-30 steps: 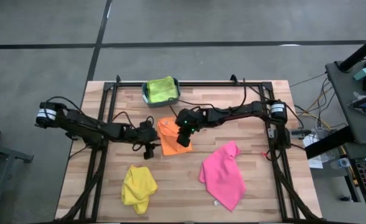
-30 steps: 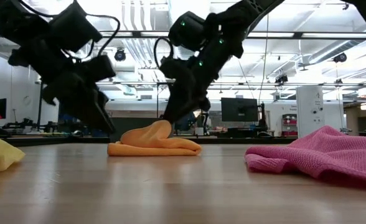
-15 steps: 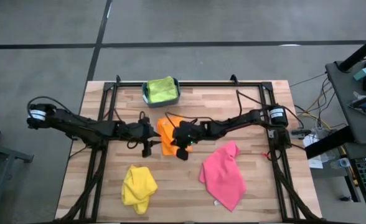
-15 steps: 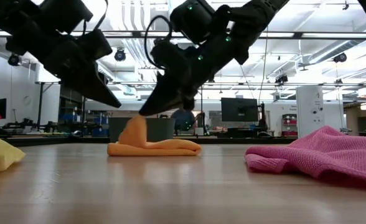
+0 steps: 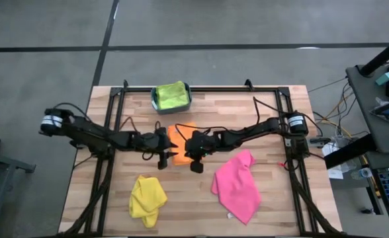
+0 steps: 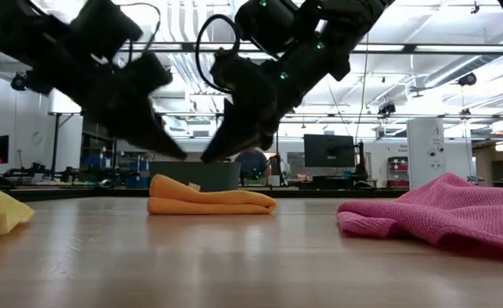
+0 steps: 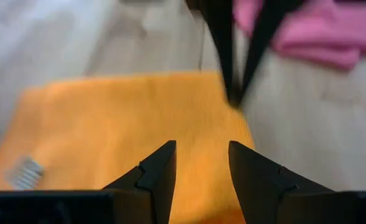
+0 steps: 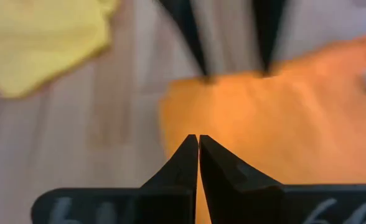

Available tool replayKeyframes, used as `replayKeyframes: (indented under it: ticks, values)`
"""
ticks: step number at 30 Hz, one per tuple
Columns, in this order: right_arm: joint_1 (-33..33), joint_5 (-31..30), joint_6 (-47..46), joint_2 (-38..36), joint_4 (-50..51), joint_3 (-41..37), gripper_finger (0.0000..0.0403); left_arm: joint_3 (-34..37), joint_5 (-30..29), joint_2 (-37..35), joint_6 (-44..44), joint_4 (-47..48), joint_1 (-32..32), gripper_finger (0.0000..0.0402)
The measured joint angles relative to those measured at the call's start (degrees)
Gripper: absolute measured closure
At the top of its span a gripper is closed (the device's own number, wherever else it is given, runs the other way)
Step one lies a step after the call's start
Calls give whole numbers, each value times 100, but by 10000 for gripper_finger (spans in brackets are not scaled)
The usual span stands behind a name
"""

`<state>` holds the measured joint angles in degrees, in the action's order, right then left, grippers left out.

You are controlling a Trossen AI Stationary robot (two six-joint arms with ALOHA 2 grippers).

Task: Fold microfiber towels
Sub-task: Fold the orange towel

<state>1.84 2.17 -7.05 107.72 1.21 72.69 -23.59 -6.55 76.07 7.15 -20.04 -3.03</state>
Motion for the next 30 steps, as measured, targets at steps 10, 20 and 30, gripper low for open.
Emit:
replayKeyframes:
  ticks: [10,20,30]
  values:
    - [2,-244,110,-175,789,-244,394,0,848,957,605,-7,4,269]
    - [31,-219,742,-464,991,-457,394,3,964,556,501,14,2,269]
    - [196,-212,1361,-642,1438,-472,360,-373,259,132,-335,993,-667,261]
